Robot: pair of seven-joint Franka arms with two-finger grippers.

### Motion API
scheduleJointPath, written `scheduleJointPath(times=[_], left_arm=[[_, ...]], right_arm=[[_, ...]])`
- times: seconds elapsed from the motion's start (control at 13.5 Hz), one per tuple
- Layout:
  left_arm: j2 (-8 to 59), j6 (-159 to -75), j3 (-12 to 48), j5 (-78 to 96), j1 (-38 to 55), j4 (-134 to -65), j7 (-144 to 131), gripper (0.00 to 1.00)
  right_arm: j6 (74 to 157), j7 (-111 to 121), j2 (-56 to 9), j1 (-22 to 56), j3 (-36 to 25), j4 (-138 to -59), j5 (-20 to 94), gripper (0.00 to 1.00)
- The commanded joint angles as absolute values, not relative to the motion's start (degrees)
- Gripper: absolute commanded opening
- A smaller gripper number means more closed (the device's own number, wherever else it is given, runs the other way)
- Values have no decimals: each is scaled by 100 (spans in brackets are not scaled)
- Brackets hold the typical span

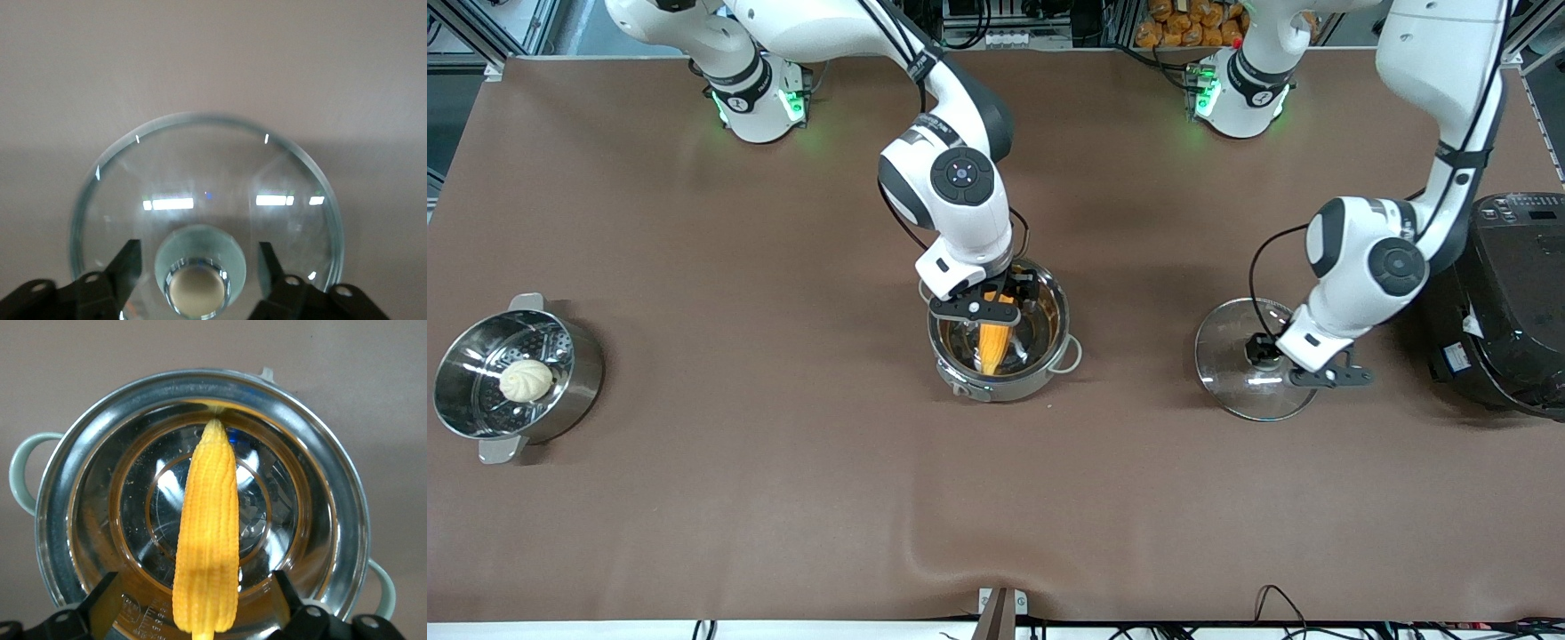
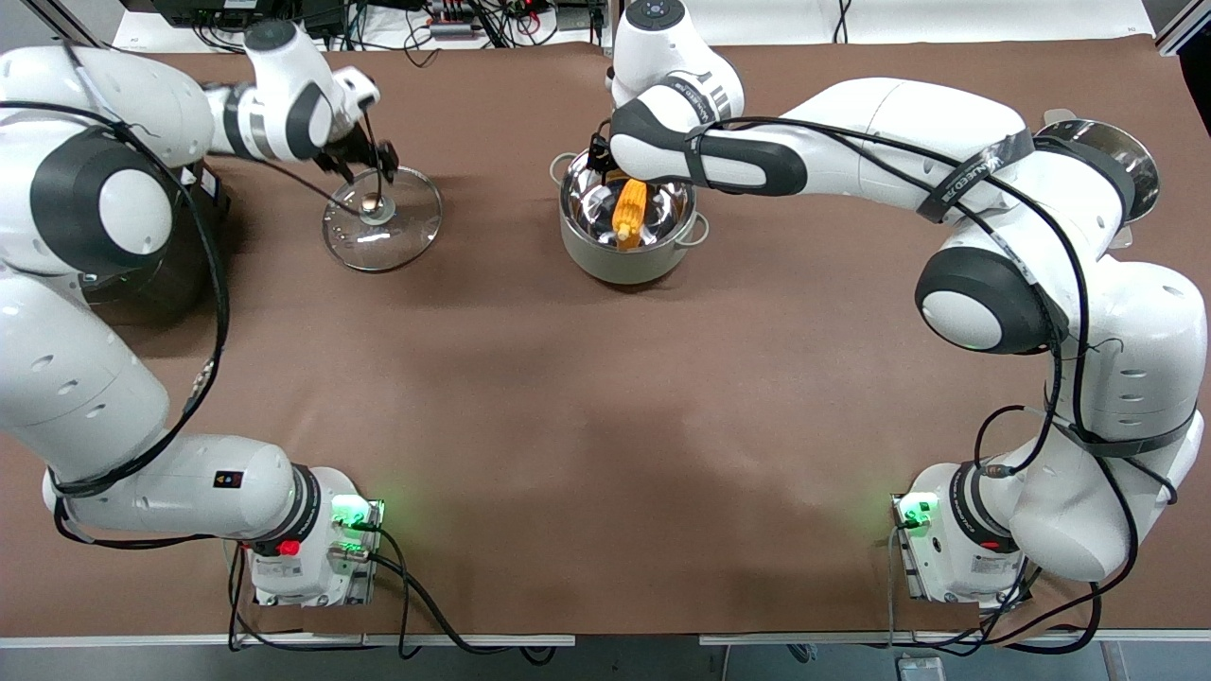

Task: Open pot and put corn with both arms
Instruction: 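Release the lid and corn, then raise both grippers away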

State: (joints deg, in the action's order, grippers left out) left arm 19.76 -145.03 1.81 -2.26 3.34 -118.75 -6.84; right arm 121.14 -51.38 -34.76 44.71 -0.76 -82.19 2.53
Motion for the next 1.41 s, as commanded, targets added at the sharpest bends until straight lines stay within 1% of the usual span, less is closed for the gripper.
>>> scheduleJointPath(times=[0.0, 0.15, 0.37, 0.45, 0.52, 0.67, 0.74, 0.89, 0.97, 1.11, 1.19, 1.34], left_arm=[[1627, -13129, 255, -255, 149, -10667, -589, 100], [1626, -12046, 299, -133, 158, -9585, -597, 100], [1521, -10430, 308, -18, 202, -8450, -642, 100], [1494, -9945, 334, -26, 176, -8255, -650, 100], [1311, -9619, 308, -44, 184, -8201, -659, 100], [942, -9231, 308, -26, 185, -8244, -677, 100], [888, -9055, 308, -26, 185, -8235, -685, 100], [721, -8816, 316, -52, 202, -8270, -694, 100], [703, -8807, 325, -61, 202, -8253, -694, 100], [598, -8789, 404, -44, 185, -8314, -703, 100], [598, -8789, 413, -35, 150, -8323, -651, 100], [441, -8798, 396, -9, 150, -8463, -589, 100]], right_arm=[[11457, -5081, -3069, 4168, -53, -8191, 176, 100], [10997, -4538, -2709, 3790, -53, -8217, 237, 100], [10110, -4395, -2129, 3070, -53, -8226, 237, 100], [9855, -3977, -1901, 2885, -53, -8244, 237, 100], [9705, -3398, -1594, 2604, -53, -8409, 237, 100], [9598, -2483, -1110, 1902, -44, -8708, 290, 100], [9528, -2122, -820, 1724, -70, -9014, 290, 100], [9798, -1785, -48, 1164, -70, -9884, 273, 100], [9774, -1732, 165, 943, -70, -10053, 281, 100], [9554, -1522, 298, 661, -70, -9994, 229, 100], [9502, -1059, 308, 468, -70, -9889, 229, 100], [9509, -765, 229, 343, -70, -9670, 246, 100]])
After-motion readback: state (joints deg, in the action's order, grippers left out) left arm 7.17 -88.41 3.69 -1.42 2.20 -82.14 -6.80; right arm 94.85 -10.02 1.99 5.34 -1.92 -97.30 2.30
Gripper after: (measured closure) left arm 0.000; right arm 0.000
